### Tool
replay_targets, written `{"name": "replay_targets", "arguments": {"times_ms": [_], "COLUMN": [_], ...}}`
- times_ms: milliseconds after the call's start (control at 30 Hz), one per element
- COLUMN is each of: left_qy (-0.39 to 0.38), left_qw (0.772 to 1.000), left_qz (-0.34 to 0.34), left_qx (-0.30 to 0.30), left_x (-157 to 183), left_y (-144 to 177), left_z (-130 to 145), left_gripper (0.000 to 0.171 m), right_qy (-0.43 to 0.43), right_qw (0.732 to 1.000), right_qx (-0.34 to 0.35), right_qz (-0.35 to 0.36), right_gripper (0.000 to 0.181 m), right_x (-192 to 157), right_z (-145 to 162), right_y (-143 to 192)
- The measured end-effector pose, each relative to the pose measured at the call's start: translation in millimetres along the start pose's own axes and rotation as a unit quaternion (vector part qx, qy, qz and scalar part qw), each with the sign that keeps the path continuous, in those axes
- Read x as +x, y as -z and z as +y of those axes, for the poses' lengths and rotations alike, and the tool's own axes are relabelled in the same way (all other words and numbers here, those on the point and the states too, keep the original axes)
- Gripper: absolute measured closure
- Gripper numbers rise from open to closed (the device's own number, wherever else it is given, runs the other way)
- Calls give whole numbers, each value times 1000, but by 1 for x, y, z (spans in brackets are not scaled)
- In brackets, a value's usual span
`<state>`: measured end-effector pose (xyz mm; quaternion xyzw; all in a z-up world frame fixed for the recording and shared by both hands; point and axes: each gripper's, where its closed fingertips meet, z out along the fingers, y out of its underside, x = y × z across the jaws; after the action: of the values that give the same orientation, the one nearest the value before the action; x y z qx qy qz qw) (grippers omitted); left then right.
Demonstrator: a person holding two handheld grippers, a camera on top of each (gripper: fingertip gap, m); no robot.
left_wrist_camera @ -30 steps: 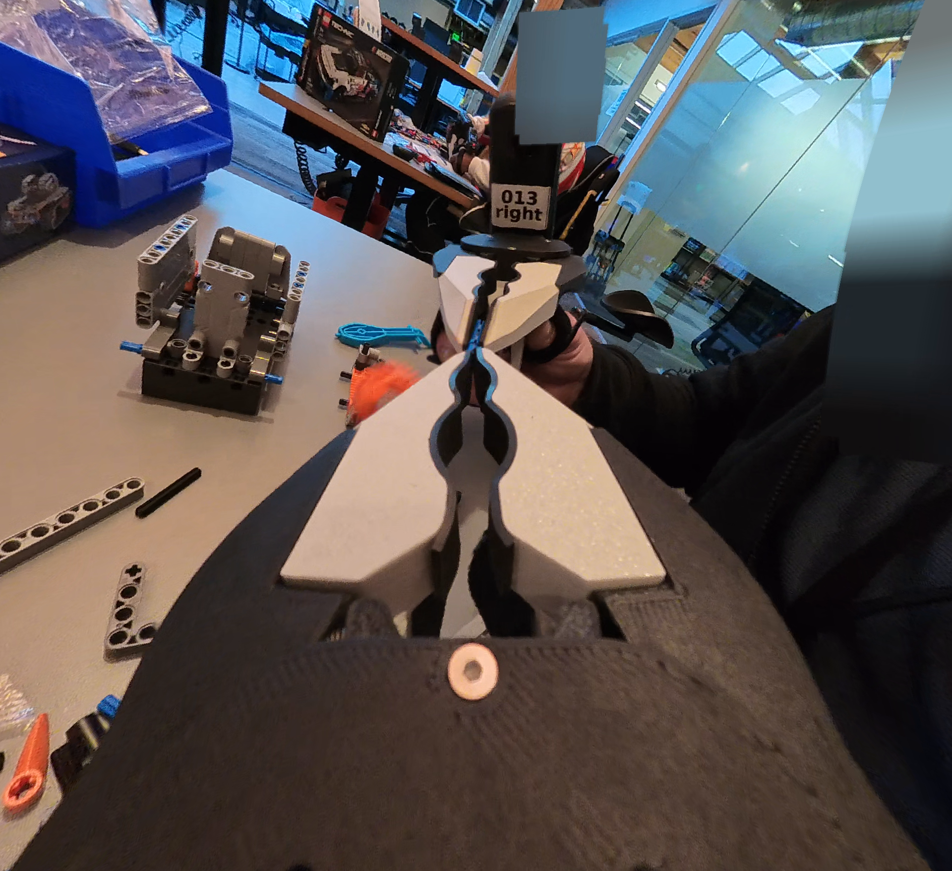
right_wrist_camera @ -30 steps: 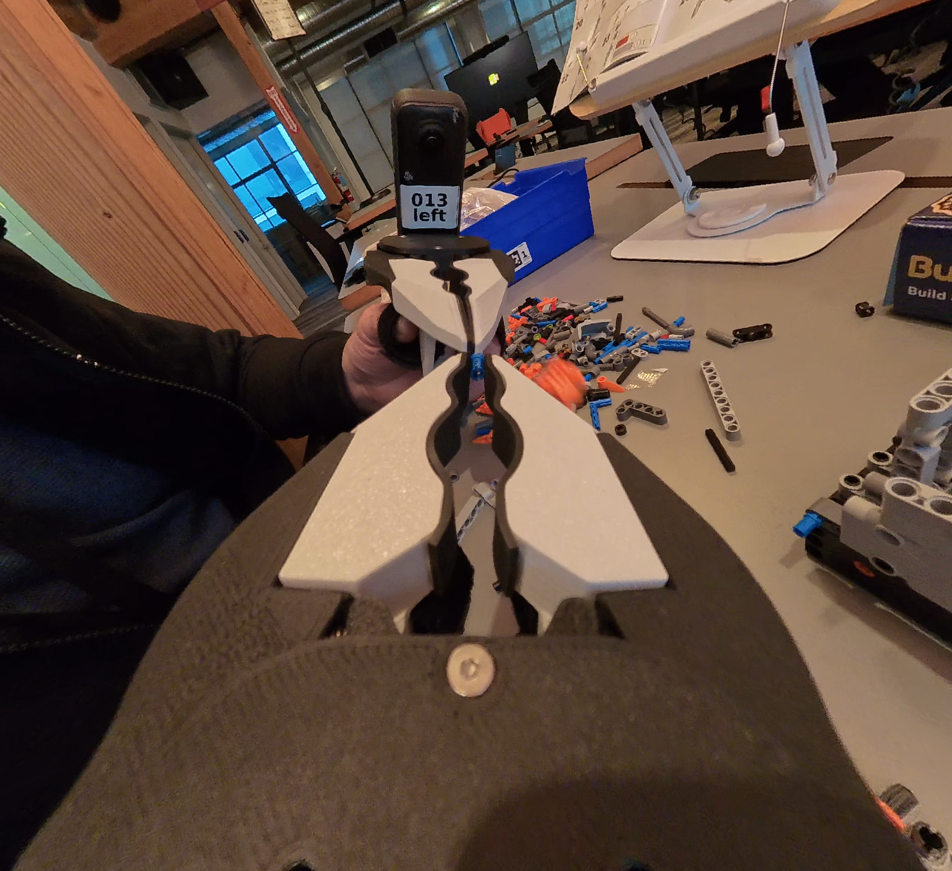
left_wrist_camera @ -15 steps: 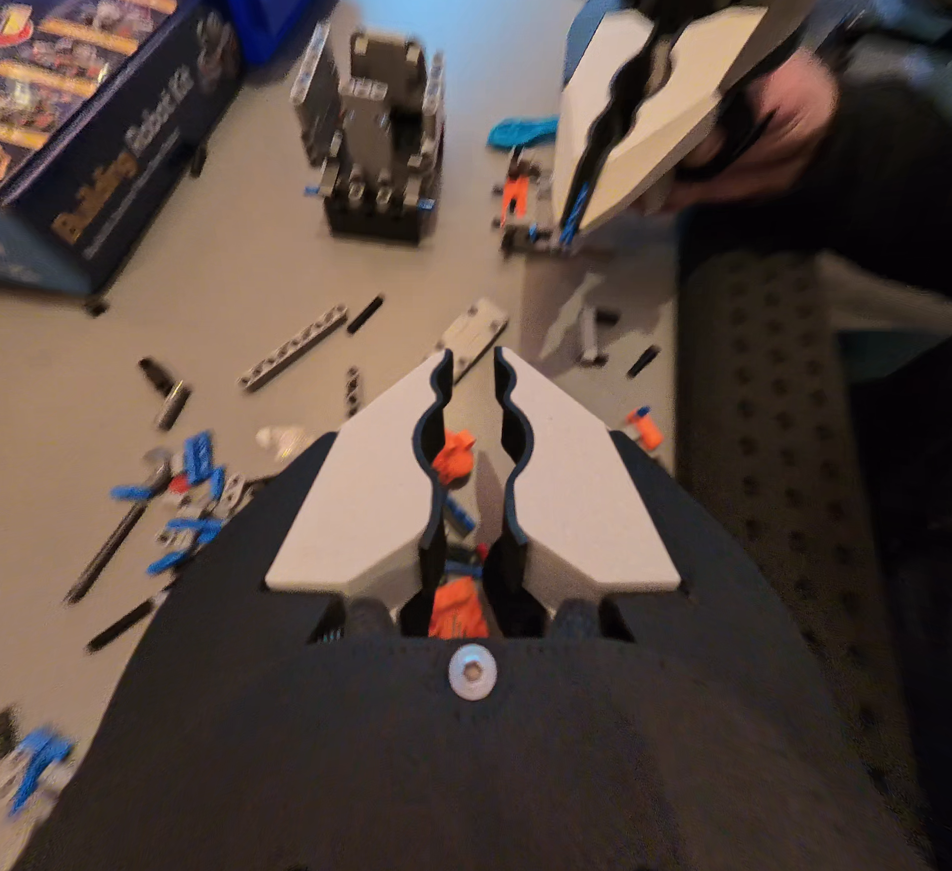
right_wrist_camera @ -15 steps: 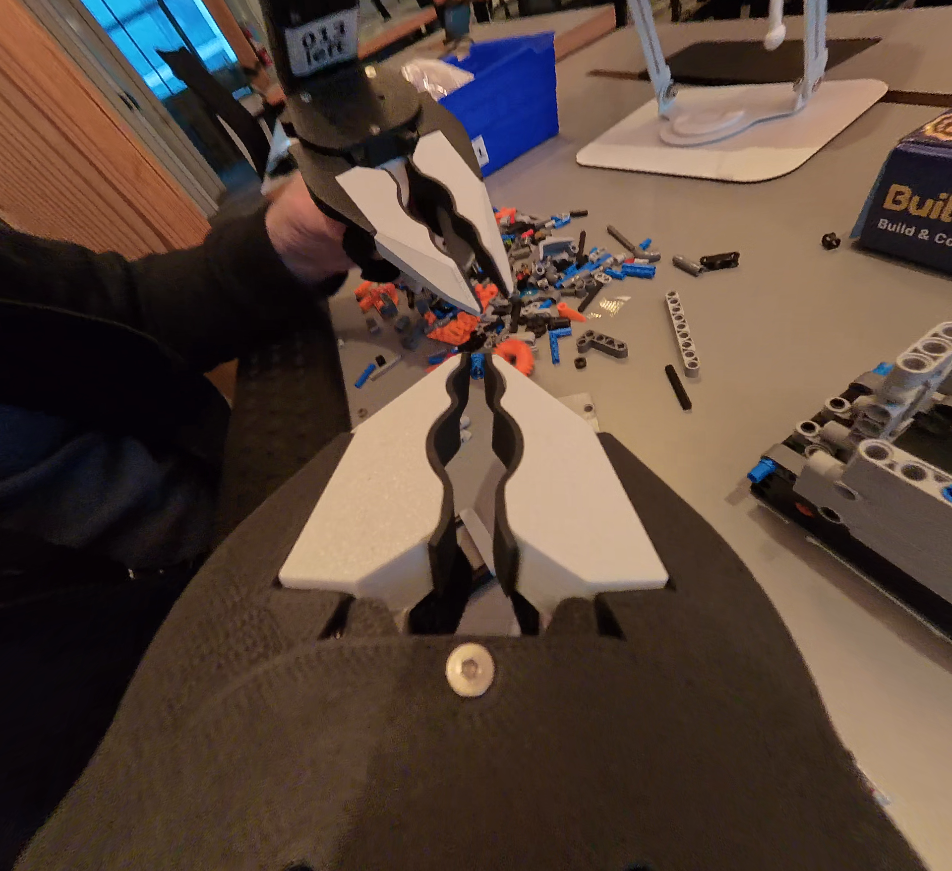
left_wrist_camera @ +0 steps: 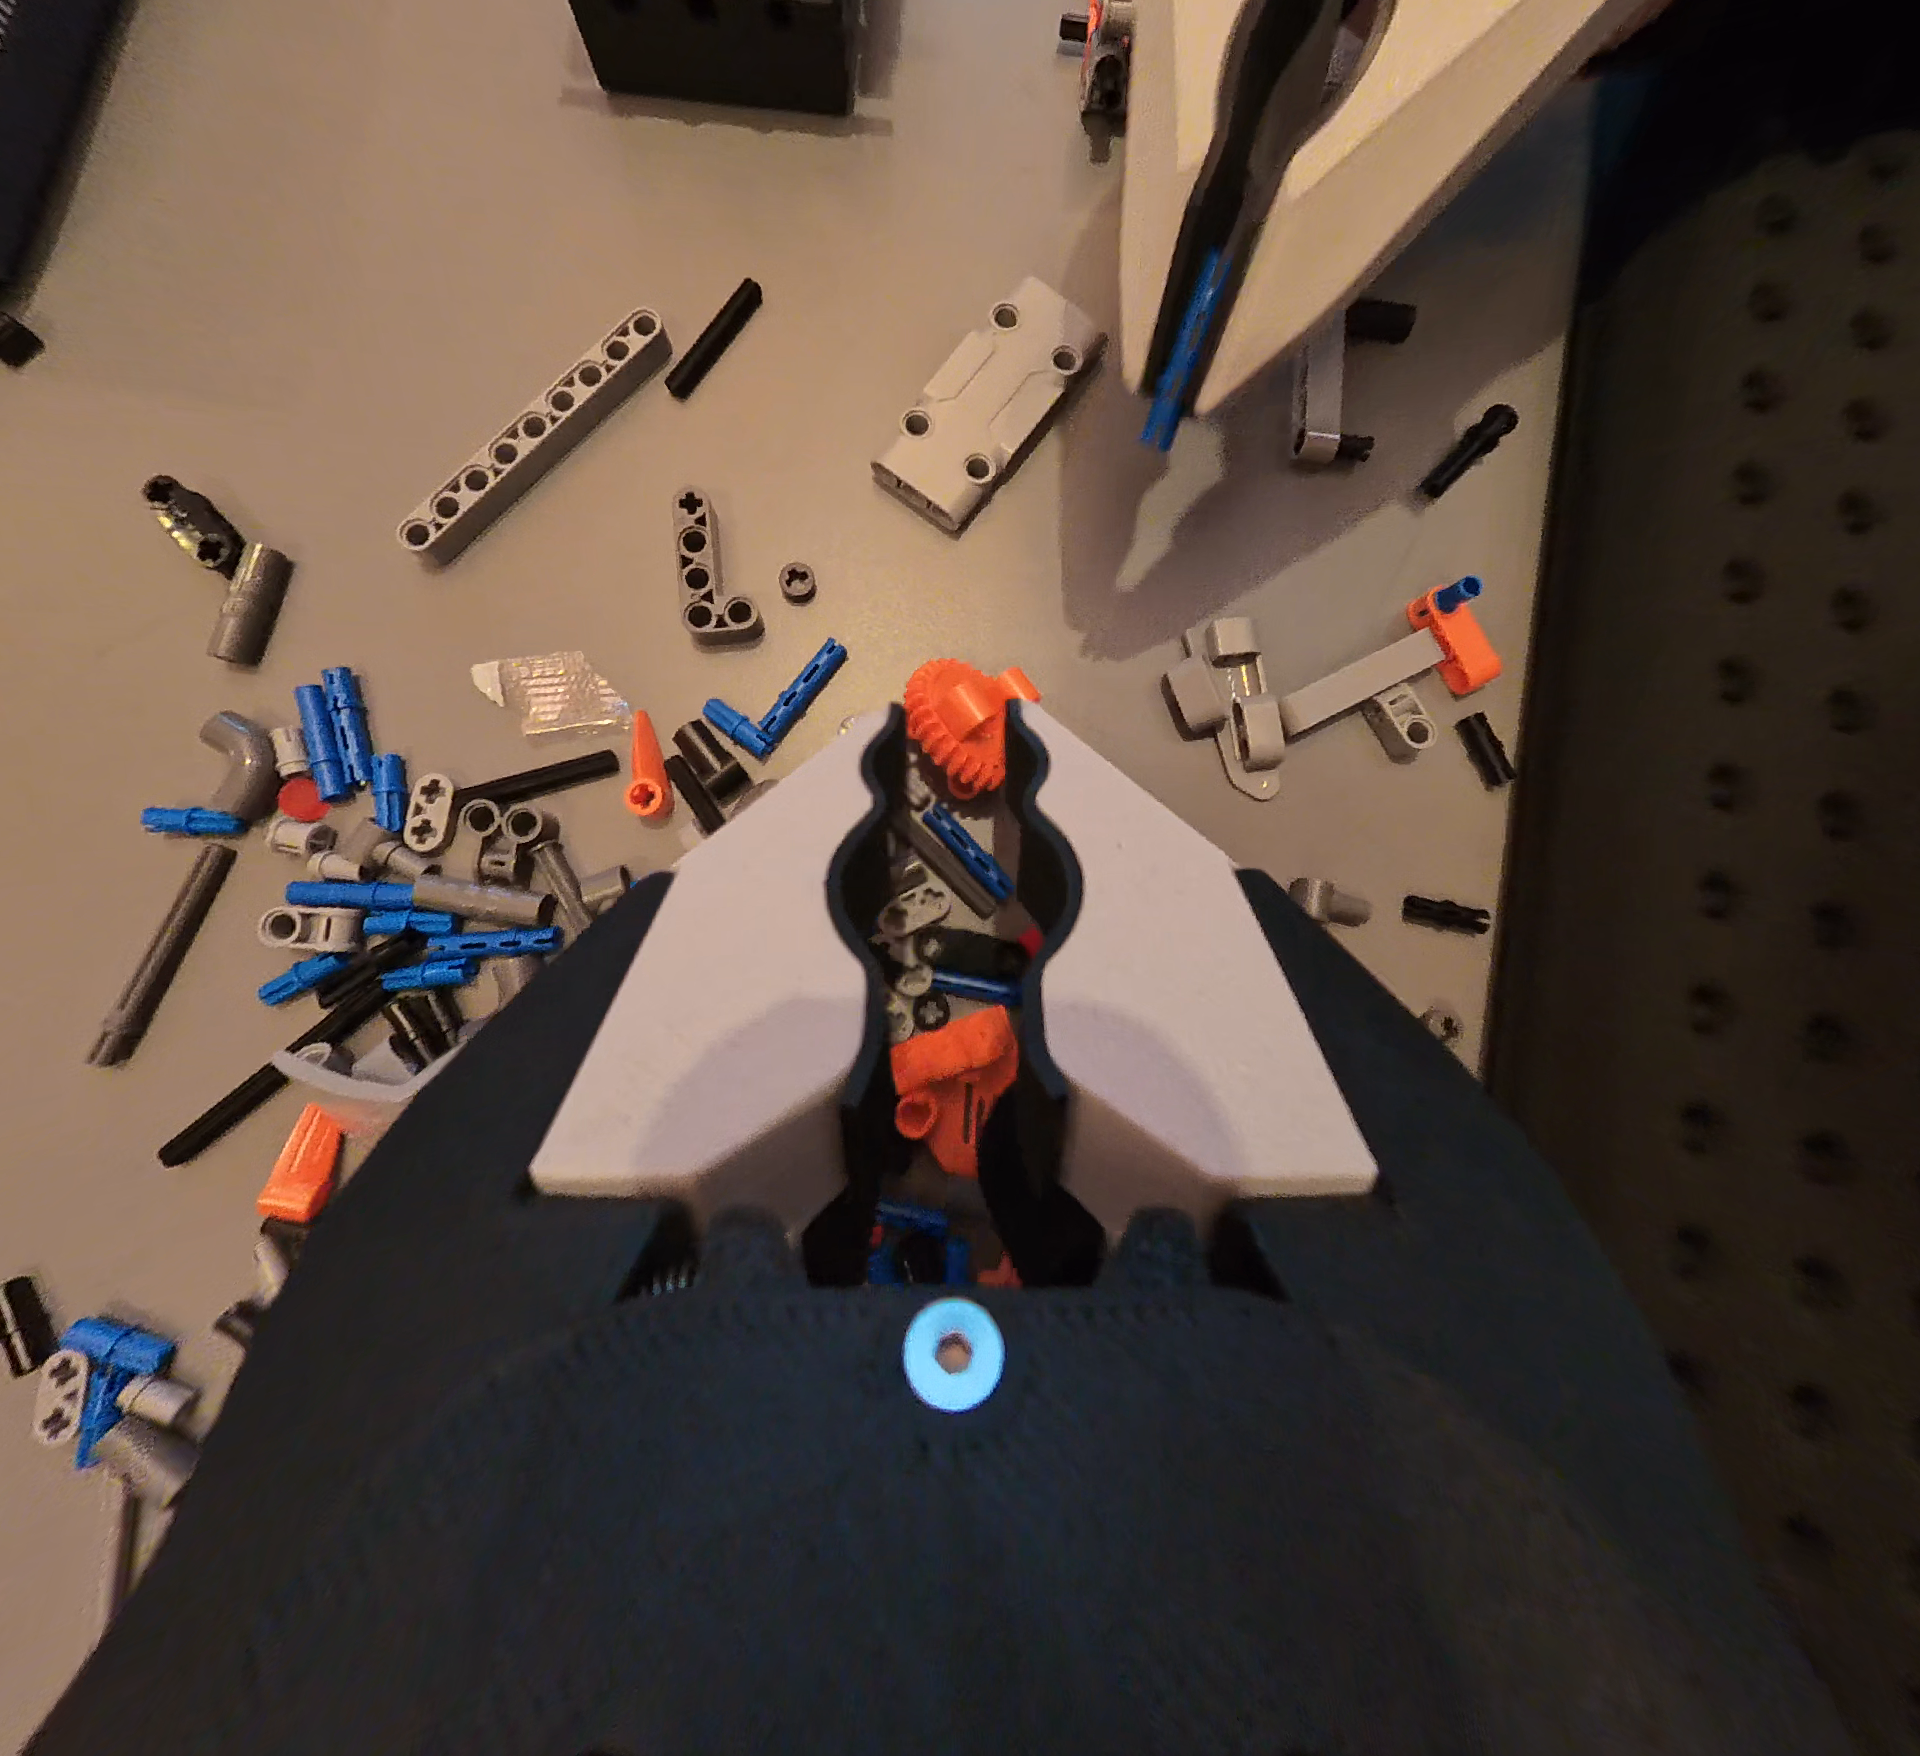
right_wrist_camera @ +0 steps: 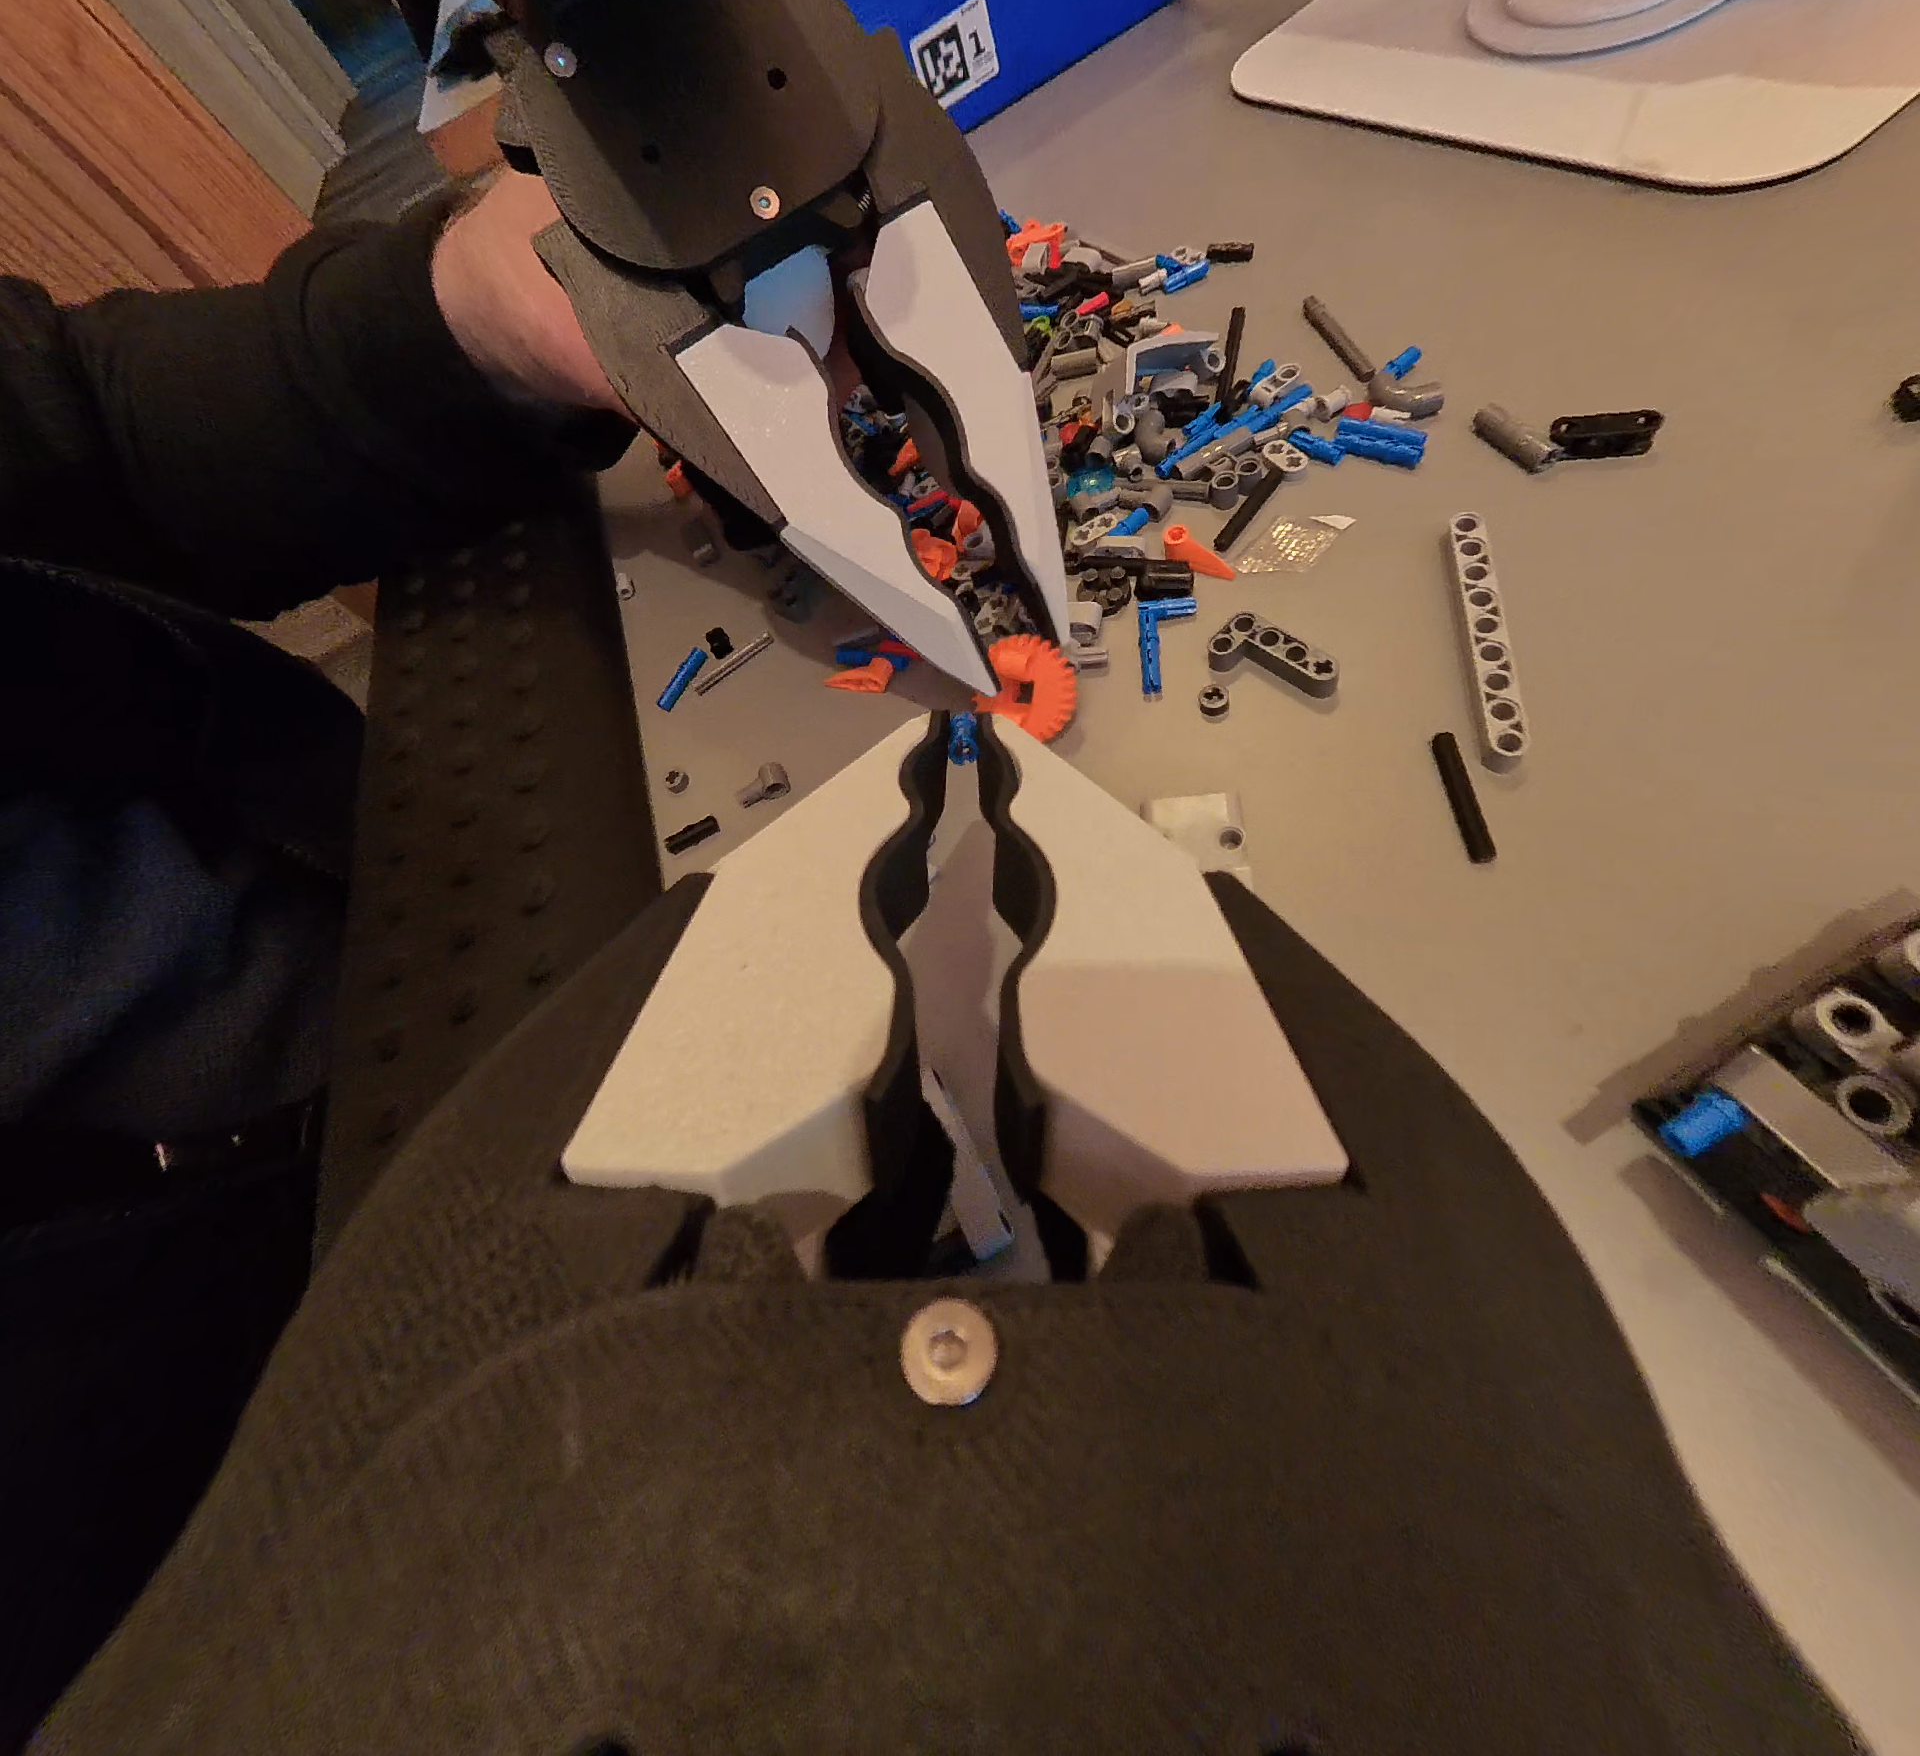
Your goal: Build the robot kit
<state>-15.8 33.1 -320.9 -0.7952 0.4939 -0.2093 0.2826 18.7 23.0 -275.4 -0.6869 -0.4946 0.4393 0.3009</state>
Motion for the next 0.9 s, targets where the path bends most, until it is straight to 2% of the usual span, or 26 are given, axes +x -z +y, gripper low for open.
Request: {"name": "replay_targets", "arguments": {"times_ms": [233, 367, 600, 667, 900], "left_qy": [-22, -43, -56, -53, -61], "left_qw": [1000, 997, 981, 978, 972], "left_qz": [-1, -6, -7, -3, -6], "left_qx": [20, 62, 186, 201, 225], "left_x": [6, 11, 23, 25, 31], "left_y": [-3, 5, 36, 42, 49], "left_z": [-6, -17, -56, -61, -70], "left_gripper": [160, 160, 160, 160, 160], "right_qy": [-28, -55, -72, -69, -64], "right_qw": [999, 997, 988, 984, 981], "right_qx": [0, 20, 97, 125, 144], "right_qz": [-26, -48, -93, -103, -110], "right_gripper": [178, 178, 178, 179, 178], "right_x": [1, 0, -12, -15, -18], "right_z": [-2, -5, -29, -38, -45], "right_y": [-9, -7, 7, 13, 17]}}
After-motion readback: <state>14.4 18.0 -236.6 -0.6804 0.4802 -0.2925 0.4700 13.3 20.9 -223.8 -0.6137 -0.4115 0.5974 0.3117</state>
